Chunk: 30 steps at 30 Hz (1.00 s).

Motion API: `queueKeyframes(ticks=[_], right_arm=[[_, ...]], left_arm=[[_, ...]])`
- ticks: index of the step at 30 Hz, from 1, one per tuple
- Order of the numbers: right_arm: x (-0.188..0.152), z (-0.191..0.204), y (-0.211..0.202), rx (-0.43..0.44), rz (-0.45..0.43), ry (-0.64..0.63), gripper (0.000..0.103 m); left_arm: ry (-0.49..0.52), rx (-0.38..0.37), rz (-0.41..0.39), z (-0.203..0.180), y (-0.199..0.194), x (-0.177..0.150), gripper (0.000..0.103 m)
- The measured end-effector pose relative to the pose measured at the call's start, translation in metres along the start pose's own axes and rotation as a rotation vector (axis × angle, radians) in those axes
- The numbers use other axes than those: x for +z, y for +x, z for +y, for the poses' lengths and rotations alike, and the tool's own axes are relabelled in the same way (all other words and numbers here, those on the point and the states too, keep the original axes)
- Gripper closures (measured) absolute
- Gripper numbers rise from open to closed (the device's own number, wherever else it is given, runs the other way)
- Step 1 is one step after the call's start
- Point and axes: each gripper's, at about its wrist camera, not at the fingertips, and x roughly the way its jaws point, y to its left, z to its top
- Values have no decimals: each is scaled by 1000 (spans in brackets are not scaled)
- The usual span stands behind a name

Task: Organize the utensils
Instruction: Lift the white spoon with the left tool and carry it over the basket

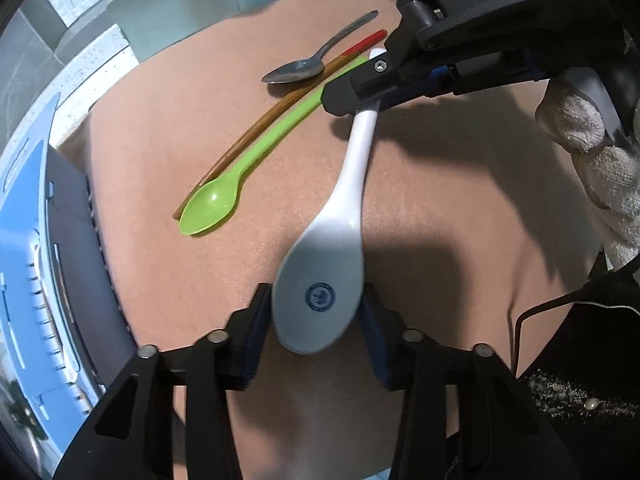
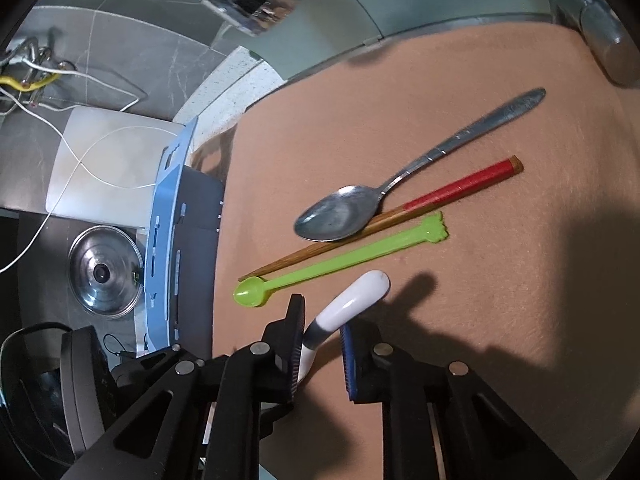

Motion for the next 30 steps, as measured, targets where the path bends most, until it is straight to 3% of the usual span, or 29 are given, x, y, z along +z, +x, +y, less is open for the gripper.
queueKeyframes(ticks=[8,17,30], right_arm=[[-3,29,-13,17,-29,-43,92],[11,94,-22,63,-48,-137,94],[52,210,49,101,36,-303,95]], left_arm=[[-47,-24,-63,8,-11,-7,62],[-117,5,-183,43,-55,-23,62],[-306,104,-255,137,-83,-65,62]])
